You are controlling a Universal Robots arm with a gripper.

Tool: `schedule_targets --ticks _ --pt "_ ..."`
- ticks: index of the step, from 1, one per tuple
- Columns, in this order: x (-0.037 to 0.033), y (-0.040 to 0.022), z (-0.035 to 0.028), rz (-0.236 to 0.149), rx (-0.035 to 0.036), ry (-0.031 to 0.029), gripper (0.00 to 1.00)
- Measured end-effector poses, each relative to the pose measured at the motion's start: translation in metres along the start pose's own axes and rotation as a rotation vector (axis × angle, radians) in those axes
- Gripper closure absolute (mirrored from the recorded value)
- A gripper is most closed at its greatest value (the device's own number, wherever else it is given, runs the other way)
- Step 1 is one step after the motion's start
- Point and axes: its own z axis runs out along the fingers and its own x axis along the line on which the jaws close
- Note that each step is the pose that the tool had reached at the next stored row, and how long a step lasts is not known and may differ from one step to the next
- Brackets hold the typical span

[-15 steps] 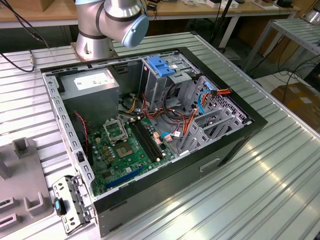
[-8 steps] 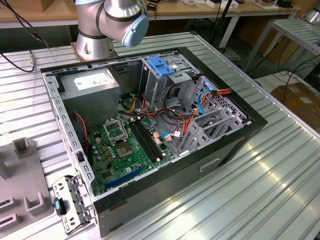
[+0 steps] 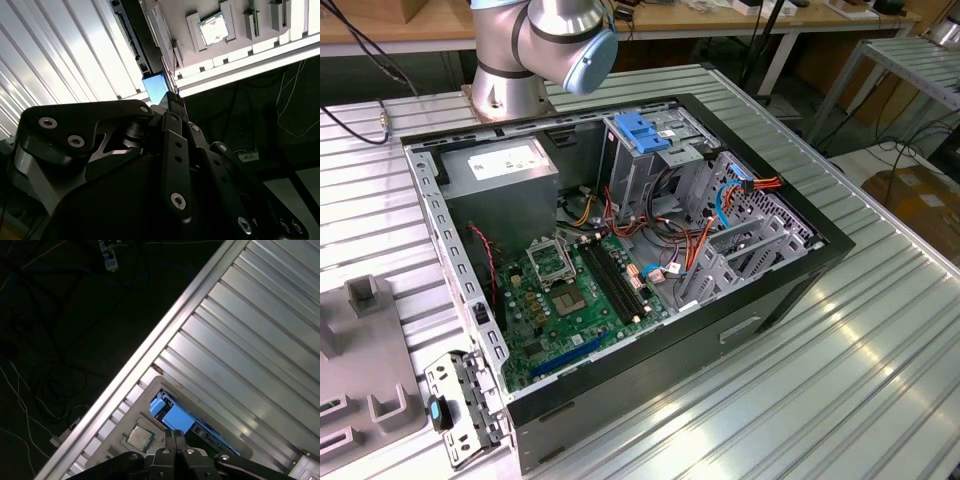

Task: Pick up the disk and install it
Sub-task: 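Pick up the disk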

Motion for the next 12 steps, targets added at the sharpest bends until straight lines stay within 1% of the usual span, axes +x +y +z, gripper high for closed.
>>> schedule_targets --ticks 4,6,12 --pt "0.0001 -0.0001 0.0000 -0.023 0.0000 0.0009 0.89" --pt "0.0001 -0.0001 0.0000 -0.046 0.0001 0.0020 0.89" --pt "0.0001 -0.0001 0.0000 -0.078 0.0001 0.0033 0.89"
